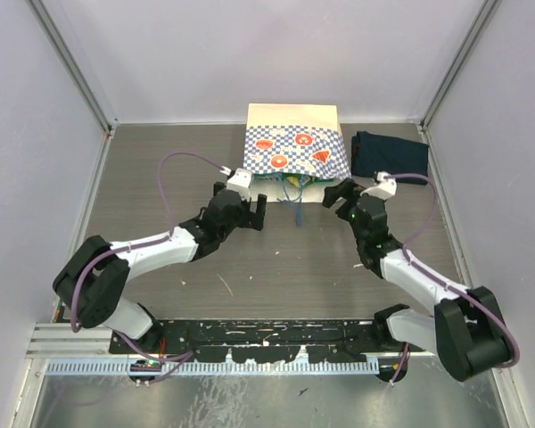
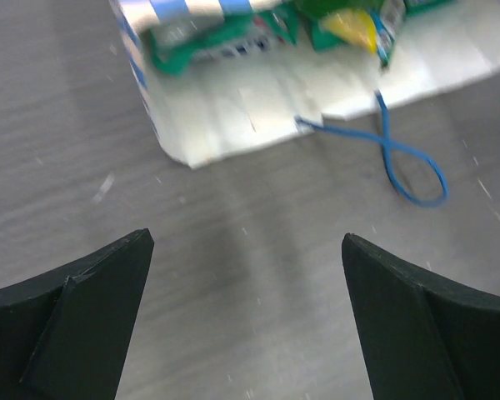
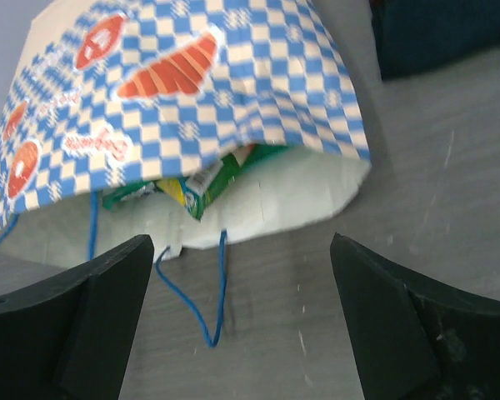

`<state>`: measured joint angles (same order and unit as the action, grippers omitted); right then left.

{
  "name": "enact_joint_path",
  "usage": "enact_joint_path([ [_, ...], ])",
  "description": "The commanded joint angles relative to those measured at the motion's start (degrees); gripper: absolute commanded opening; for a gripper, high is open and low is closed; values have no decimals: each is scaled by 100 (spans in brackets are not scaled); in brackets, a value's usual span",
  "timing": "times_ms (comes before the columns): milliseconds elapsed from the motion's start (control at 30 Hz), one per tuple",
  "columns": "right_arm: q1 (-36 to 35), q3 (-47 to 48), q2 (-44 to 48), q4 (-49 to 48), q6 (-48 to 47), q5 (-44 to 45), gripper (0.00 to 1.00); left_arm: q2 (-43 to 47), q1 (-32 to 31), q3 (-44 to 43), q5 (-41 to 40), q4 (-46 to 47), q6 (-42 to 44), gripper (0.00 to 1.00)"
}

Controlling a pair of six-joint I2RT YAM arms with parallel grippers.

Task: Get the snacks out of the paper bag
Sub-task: Adjust the paper bag at the center of the board, then pick up the snack from the paper bag.

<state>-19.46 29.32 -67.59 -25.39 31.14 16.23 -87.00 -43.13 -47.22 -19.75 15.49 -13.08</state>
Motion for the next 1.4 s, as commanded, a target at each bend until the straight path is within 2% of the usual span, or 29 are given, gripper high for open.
enact_joint_path([
  [0,-281,-650,721,318,1794,205,93,511,-17,404,1188,-271,-370,98],
  [100,-596,-1076,919,20,2372,259,92,674,-17,772,1601,19,-635,98],
  [233,-686,-1484,376,-1236,3079,66,87,638,-12,943,1780,199,-896,98],
  [433,-686,-1187,-1451,-3577,4076,-173,76,530,-15,803,1815,79,-865,98],
  [633,-674,-523,-3332,-5418,4819,-14,72,858,-8,830,1619,-177,-781,98],
  [900,-640,358,-4757,-5748,5489,311,71,1377,-10,1052,1261,-695,-582,98],
  [1167,-556,1029,-5103,-4994,5483,610,70,1991,1,1253,955,-957,-481,98],
  [1367,-498,1566,-5416,-4568,5568,528,58,2004,13,1234,847,-1075,-437,98],
])
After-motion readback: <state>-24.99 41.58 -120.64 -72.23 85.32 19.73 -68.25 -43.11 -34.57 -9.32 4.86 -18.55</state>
